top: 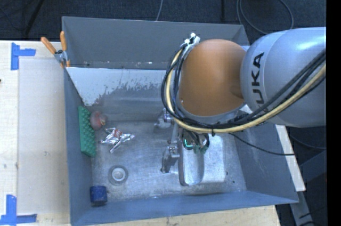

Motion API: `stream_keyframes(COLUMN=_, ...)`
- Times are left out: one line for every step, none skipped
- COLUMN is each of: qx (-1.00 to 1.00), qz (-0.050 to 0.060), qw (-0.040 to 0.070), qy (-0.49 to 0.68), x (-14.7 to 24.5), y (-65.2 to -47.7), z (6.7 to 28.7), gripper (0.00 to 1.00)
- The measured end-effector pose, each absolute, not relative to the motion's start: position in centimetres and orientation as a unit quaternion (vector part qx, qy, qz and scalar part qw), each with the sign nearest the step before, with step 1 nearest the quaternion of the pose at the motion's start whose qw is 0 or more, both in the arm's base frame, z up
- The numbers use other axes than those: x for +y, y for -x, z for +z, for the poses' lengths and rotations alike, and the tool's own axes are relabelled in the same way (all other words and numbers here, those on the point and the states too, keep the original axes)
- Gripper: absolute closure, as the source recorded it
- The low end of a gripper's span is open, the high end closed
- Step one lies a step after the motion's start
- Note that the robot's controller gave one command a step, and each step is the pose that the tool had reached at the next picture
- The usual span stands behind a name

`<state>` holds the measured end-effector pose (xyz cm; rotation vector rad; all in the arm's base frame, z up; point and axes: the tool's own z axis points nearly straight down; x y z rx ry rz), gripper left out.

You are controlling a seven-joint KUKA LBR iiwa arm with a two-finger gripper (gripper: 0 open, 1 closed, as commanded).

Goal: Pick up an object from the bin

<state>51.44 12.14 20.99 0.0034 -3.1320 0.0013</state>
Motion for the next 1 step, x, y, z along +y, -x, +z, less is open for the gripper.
stream_keyframes(qx=-0.988, qz=0.0, qw=0.003, qy=-0.157, x=14.08, y=-56.57, z=8.72, gripper=0.0)
